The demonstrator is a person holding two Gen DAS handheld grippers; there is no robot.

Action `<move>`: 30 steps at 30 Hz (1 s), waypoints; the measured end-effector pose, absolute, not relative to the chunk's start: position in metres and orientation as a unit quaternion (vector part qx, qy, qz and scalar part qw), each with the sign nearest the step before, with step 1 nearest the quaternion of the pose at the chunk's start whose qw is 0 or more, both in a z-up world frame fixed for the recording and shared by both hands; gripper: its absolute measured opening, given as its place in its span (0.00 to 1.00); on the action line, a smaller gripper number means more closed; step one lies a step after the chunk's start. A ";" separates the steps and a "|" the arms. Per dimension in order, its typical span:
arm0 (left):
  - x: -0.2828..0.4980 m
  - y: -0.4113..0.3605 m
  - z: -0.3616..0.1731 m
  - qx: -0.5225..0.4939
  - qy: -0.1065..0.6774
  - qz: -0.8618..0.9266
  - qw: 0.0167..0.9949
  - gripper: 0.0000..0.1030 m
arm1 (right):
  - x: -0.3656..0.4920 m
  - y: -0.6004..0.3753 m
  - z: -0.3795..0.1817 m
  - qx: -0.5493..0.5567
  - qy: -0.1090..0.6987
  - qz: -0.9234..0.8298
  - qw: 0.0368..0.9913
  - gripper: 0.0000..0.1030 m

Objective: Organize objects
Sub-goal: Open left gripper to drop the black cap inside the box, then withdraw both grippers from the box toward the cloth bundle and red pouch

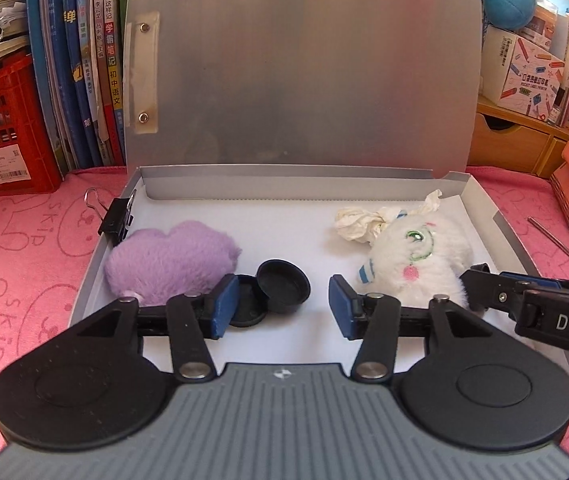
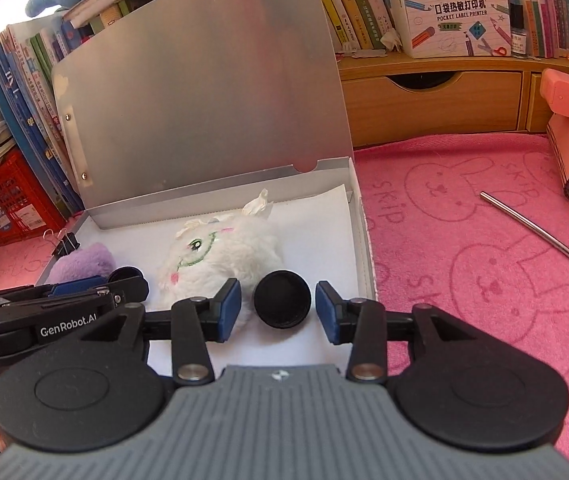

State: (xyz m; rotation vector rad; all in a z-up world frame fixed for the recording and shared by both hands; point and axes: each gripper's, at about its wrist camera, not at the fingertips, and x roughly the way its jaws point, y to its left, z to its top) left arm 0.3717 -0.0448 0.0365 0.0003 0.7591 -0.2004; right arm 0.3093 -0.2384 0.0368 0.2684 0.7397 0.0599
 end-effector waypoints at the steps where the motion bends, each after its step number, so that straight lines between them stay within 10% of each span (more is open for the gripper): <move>1: 0.369 -0.045 0.038 0.000 0.372 -0.104 0.922 0.65 | 0.308 -0.239 0.038 0.134 0.360 0.030 0.923 0.60; 30: 0.198 -0.024 0.088 0.023 0.269 -0.158 0.950 0.84 | 0.156 -0.223 0.088 0.081 0.283 0.093 0.951 0.77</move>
